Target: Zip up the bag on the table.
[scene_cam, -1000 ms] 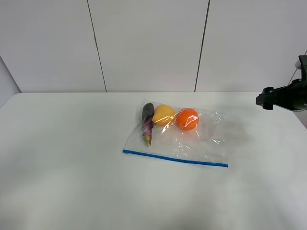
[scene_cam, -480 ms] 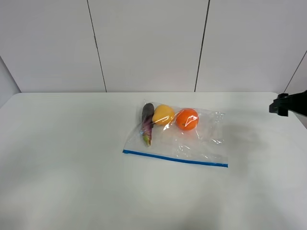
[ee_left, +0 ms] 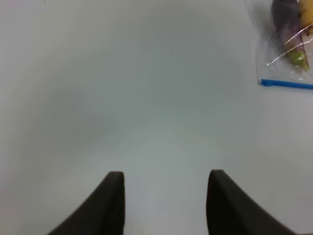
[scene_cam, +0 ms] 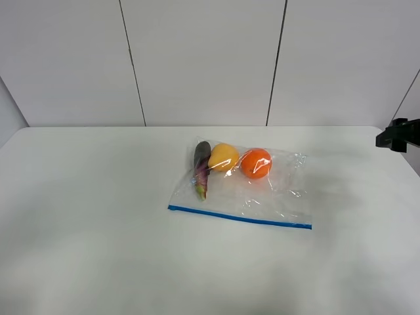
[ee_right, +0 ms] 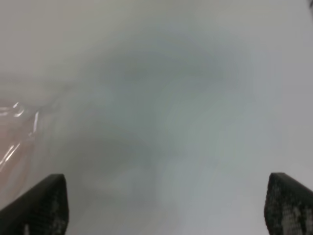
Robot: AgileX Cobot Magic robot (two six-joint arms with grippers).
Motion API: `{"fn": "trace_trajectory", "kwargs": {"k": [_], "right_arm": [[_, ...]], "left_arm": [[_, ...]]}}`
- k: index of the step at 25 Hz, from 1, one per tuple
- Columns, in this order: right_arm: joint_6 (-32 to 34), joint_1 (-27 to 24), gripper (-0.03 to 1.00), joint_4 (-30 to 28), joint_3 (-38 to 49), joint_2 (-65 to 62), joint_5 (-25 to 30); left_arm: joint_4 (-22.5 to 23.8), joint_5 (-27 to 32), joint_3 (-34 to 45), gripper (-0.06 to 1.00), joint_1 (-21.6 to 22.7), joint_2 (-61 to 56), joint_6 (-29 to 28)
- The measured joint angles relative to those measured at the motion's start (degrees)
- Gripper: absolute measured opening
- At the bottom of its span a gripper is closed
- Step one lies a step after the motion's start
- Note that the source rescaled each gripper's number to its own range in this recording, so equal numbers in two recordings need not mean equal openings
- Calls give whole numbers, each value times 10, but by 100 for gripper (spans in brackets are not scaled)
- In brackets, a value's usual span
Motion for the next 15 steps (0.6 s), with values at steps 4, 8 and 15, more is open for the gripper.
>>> {"fn": "trace_trajectory", "kwargs": {"k": [4,8,15], "right_arm": [[0,0,98,-5,0,0,18],[3,0,98,-15,0,-4,23],[148,0,98,-136,2,-46,20]], "left_arm": [[0,0,0,69,0,0,0],[0,0,0,69,0,0,0],[0,0,0,69,0,0,0]]}}
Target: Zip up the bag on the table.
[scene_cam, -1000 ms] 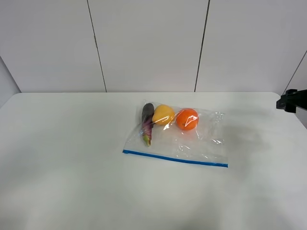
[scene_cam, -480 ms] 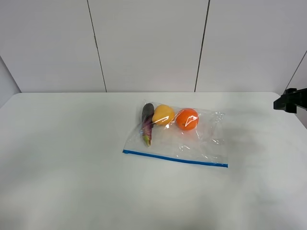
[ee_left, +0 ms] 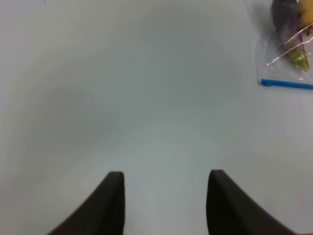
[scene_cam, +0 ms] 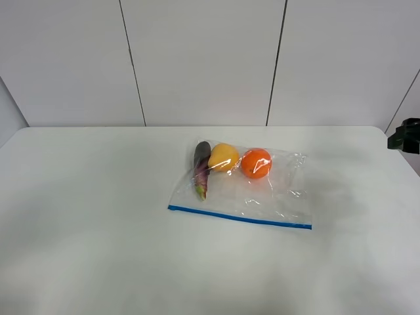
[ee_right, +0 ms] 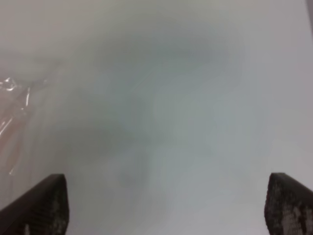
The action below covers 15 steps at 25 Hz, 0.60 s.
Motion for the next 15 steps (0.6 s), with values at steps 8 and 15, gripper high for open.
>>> {"fn": "trace_trajectory", "kwargs": {"k": [8,15], "right_arm": [[38,0,90,-21,72,-81,-54],[48,0,90,-38,101,-152,-43]], "left_arm": [[0,0,0,69,0,0,0],[0,0,0,69,0,0,0]]}}
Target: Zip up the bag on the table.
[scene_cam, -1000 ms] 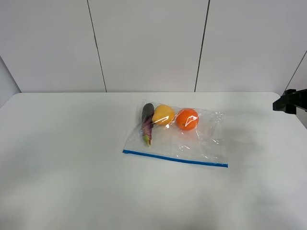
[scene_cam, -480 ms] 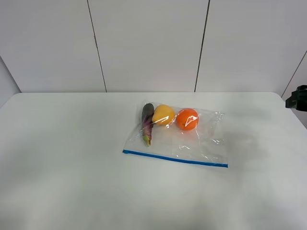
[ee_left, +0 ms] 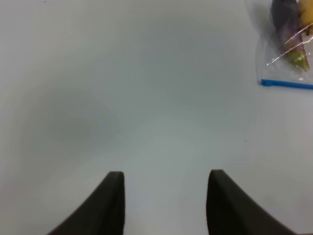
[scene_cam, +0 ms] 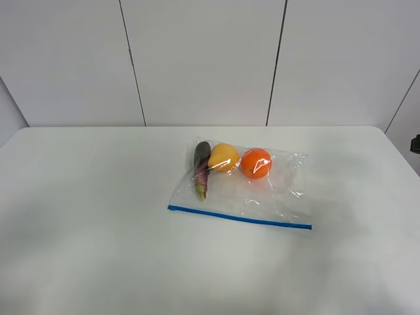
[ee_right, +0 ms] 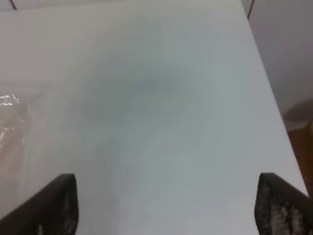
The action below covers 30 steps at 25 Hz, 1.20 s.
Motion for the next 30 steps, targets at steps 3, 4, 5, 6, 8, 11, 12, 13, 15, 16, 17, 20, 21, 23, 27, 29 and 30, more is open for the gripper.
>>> {"fn": "trace_trajectory", "kwargs": {"k": [3,4,5,6,8,11,12,13,15,16,17,20,21,23,27,29,30], "right_arm": [[3,0,90,-7,6,-53,24],[4,0,90,-10,11,-68,31],[4,0,90,-12,18,-87,36],[4,0,89,-13,26,-103,41],[4,0,89,-13,45,-136,54],[4,0,89,-13,76,-189,76],[4,0,89,-13,82,-207,88],[5,0,89,-13,87,-223,101],[6,0,89,-13,88,-253,134],[9,0,89,-13,88,-266,145],[12,0,89,-13,88,-283,158],[23,0,89,-13,88,-320,202],[24,0,89,-14,88,-331,216],[32,0,89,-14,88,-360,243],[49,6,89,-18,89,-418,275],[59,17,89,-27,89,-438,293],[68,25,89,-35,89,-446,300]], "left_arm": [[0,0,0,69,0,0,0],[0,0,0,69,0,0,0],[0,0,0,69,0,0,0],[0,0,0,69,0,0,0],[0,0,0,69,0,0,0],[0,0,0,69,0,0,0],[0,0,0,69,0,0,0],[0,0,0,69,0,0,0],[0,0,0,69,0,0,0],[0,0,0,69,0,0,0],[0,0,0,69,0,0,0],[0,0,0,69,0,0,0],[0,0,0,69,0,0,0],[0,0,0,69,0,0,0],[0,0,0,69,0,0,0],[0,0,0,69,0,0,0],[0,0,0,69,0,0,0]]}}
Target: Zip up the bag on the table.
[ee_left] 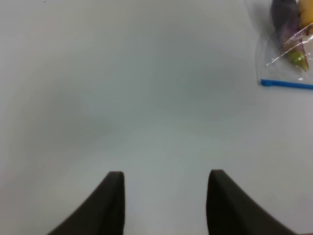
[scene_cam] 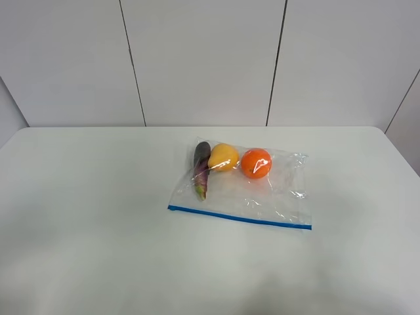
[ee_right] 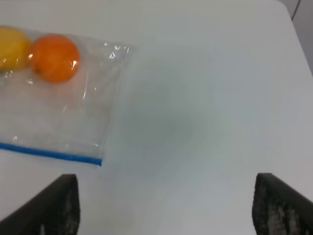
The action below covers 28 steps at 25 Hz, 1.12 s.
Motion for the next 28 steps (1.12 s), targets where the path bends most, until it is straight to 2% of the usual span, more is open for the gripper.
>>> {"fn": "trace_trajectory", "kwargs": {"k": [5,12,17,28], "right_arm": [[39,33,89,-34,1,-45,21],[54,81,89,-40,1,-92,56],[81,119,89,-59,1,-113,57],[94,130,89,-83,1,-179,75]], "left_arm": [[0,0,0,69,0,0,0],[-1,0,0,69,0,0,0],[-1,0,0,69,0,0,0],[-1,0,0,69,0,0,0]]}}
